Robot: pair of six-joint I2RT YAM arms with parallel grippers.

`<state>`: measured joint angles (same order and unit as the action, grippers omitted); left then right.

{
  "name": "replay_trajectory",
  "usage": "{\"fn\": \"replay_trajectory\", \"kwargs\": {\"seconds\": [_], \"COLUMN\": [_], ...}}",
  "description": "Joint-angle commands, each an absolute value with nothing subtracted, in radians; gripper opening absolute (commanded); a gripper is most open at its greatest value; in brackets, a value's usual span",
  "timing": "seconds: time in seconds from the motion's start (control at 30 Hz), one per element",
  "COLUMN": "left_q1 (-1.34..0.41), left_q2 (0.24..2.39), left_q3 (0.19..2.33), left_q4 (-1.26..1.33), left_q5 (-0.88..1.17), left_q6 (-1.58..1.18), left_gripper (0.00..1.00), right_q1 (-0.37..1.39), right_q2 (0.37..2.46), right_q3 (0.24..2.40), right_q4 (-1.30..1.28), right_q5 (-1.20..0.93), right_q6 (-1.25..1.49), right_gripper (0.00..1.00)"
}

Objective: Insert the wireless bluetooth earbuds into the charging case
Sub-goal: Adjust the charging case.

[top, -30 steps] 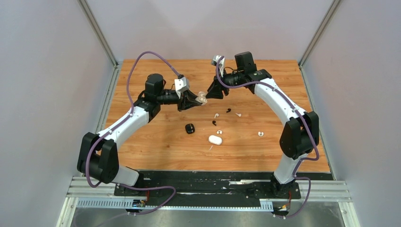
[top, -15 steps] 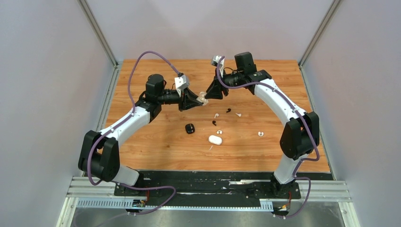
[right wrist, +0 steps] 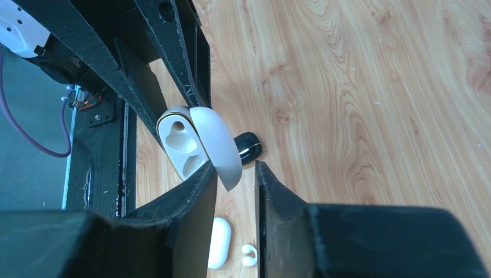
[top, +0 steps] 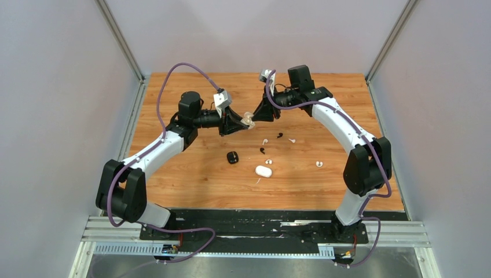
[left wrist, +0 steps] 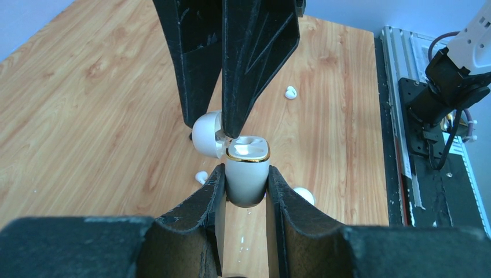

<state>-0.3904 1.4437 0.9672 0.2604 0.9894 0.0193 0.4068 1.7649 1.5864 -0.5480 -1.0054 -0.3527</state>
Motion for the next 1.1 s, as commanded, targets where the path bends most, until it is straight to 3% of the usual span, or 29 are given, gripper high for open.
{"fn": "replay_trajectory", "kwargs": {"seconds": [0.0, 0.17, 0.33, 0.43, 0.57, 0.67, 0.8, 0.97, 1.07], "left_q1": [-0.393, -0.393, -0.393, -0.393, -0.393, -0.393, -0.393, -0.389, -0.369], "left_q2": [1.434, 1.434, 1.442, 1.456, 1.456, 1.454, 1.453, 1.422, 1.401], "left_q3": [0.964, 0.961, 0.954, 0.986, 0.970, 0.959, 0.964, 1.038, 1.086], "left_q4": [0.335, 0.339, 0.347, 0.272, 0.290, 0.299, 0.257, 0.041, -0.031], "left_q5": [0.990, 0.979, 0.942, 0.891, 0.874, 0.856, 0.813, 0.812, 0.816], "left_q6": [0.006, -0.007, -0.055, -0.082, -0.098, -0.121, -0.120, -0.043, -0.081], "left_gripper": [0.00, 0.00, 0.00, 0.11, 0.10, 0.30, 0.48, 0.79, 0.85], "right_q1": [0.411, 0.411, 0.414, 0.416, 0.425, 0.439, 0.446, 0.459, 0.479], "right_q2": [1.720, 1.715, 1.713, 1.711, 1.709, 1.708, 1.712, 1.709, 1.699], "right_q3": [1.584, 1.577, 1.584, 1.593, 1.604, 1.610, 1.626, 1.621, 1.609], "right_q4": [-0.528, -0.533, -0.533, -0.532, -0.532, -0.533, -0.529, -0.532, -0.552], "right_q5": [-1.041, -1.046, -1.030, -0.986, -0.936, -0.865, -0.798, -0.720, -0.683], "right_q6": [-0.364, -0.367, -0.377, -0.403, -0.438, -0.476, -0.500, -0.576, -0.667], "right_gripper": [0.26, 0.01, 0.00, 0.00, 0.00, 0.00, 0.00, 0.00, 0.00]}}
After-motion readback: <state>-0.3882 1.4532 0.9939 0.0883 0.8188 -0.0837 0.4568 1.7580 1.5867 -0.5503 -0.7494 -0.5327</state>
